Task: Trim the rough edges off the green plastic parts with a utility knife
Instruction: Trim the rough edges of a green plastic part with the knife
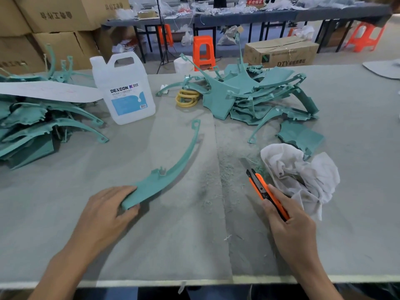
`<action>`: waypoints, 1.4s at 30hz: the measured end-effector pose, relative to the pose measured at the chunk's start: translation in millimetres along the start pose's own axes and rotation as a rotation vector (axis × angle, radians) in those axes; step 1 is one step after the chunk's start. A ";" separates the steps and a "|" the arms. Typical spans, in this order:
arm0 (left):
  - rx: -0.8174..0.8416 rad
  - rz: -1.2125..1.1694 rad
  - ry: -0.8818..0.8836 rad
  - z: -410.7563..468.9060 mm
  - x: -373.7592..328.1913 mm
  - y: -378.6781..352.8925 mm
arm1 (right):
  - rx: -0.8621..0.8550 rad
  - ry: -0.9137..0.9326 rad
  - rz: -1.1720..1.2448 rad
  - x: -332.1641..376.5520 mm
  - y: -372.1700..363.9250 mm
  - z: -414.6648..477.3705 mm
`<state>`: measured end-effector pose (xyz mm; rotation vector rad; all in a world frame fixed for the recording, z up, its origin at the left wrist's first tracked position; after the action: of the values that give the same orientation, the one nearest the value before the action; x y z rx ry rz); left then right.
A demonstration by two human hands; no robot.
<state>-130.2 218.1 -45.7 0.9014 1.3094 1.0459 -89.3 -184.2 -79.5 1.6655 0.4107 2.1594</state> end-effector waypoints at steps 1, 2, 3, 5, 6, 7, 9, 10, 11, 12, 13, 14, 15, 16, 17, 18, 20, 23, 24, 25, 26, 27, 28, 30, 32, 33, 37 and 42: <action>-0.066 -0.036 -0.055 4.1 -7.3 0.3 | -0.008 -0.003 0.002 1.2 0.4 -0.2; -0.100 -0.102 -0.072 8.5 -14.0 -0.1 | -0.011 -0.003 0.007 3.8 0.7 0.0; -0.106 -0.187 -0.057 13.0 -20.9 -1.9 | -0.011 0.000 0.015 6.7 0.9 0.5; -0.098 -0.352 -0.023 22.0 -35.9 -8.6 | -0.001 0.015 0.039 11.1 0.9 0.4; -0.099 -0.407 -0.031 24.3 -46.5 -11.5 | 0.014 0.018 0.053 13.3 0.9 -0.8; -0.098 -0.446 -0.047 24.4 -57.8 -15.5 | 0.040 0.016 0.058 16.0 0.3 -2.3; -0.089 -0.505 -0.078 20.6 -76.8 -26.1 | 0.110 0.022 0.050 23.7 -3.3 -5.4; -0.078 -0.521 -0.088 18.1 -83.8 -31.8 | 0.148 0.042 0.046 30.0 -6.8 -7.3; -0.060 -0.533 -0.090 15.9 -88.5 -37.0 | 0.187 0.076 0.044 37.7 -10.9 -10.0; -0.047 -0.543 -0.087 14.9 -90.7 -40.6 | 0.228 0.116 0.049 45.5 -15.3 -12.7; -0.042 -0.538 -0.078 15.2 -90.2 -43.4 | 0.268 0.139 0.066 52.1 -20.0 -15.2; -0.037 -0.534 -0.059 16.3 -88.5 -44.3 | 0.309 0.141 0.094 57.2 -24.4 -17.2; -0.032 -0.530 -0.038 18.0 -85.5 -44.8 | 0.356 0.129 0.127 60.8 -28.6 -18.9; -0.023 -0.528 -0.023 19.7 -83.8 -44.1 | 0.406 0.117 0.148 63.3 -32.6 -20.2; -0.010 -0.527 -0.014 20.7 -82.9 -43.4 | 0.445 0.111 0.150 64.8 -35.9 -21.4; 0.001 -0.530 -0.016 21.1 -82.4 -43.1 | 0.471 0.110 0.139 65.6 -38.6 -22.3; 0.010 -0.535 -0.017 21.4 -80.2 -45.1 | 0.501 0.122 0.113 66.7 -41.7 -23.5; 0.016 -0.560 -0.011 22.8 -78.7 -46.7 | 0.525 0.137 0.102 69.3 -44.5 -26.1; 0.016 -0.564 -0.015 22.9 -79.7 -45.9 | 0.526 0.143 0.100 70.6 -44.2 -26.3; 0.017 -0.566 -0.015 22.8 -80.5 -45.1 | 0.526 0.149 0.102 72.3 -43.6 -26.0; 0.019 -0.570 -0.013 22.2 -81.6 -43.9 | 0.522 0.158 0.100 74.4 -43.2 -25.3; 0.022 -0.575 -0.011 21.4 -82.7 -42.7 | 0.518 0.170 0.096 76.3 -42.7 -24.2; 0.028 -0.580 -0.010 20.6 -83.9 -41.9 | 0.518 0.180 0.088 77.7 -42.5 -23.1; 0.043 -0.592 -0.009 19.9 -85.0 -40.6 | 0.531 0.197 0.074 79.4 -42.8 -20.2; 0.059 -0.616 0.000 18.7 -85.4 -38.0 | 0.553 0.231 0.047 80.6 -41.8 -13.5; 0.068 -0.628 0.006 17.2 -84.1 -37.4 | 0.554 0.253 0.021 80.5 -40.2 -7.4; 0.135 -0.747 0.023 -0.3 -75.2 -41.5 | 0.527 0.243 -0.036 68.6 -32.1 29.1; 0.163 -0.919 0.064 -3.3 -67.7 -35.4 | 0.668 0.303 -0.139 69.5 -43.2 69.6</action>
<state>-128.5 142.7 -58.9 0.2887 1.6323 0.2484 -32.5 -113.6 -21.8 1.5272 1.4169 2.3119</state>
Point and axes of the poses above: each hand's wrist, its own z-axis towards the middle knuckle, its own y-axis out of the back of the hand, x = y × z, the point moved 4 cm from there along z, towards the middle knuckle, and after that the axes turned 8 degrees about x, right-handed, at the moved point
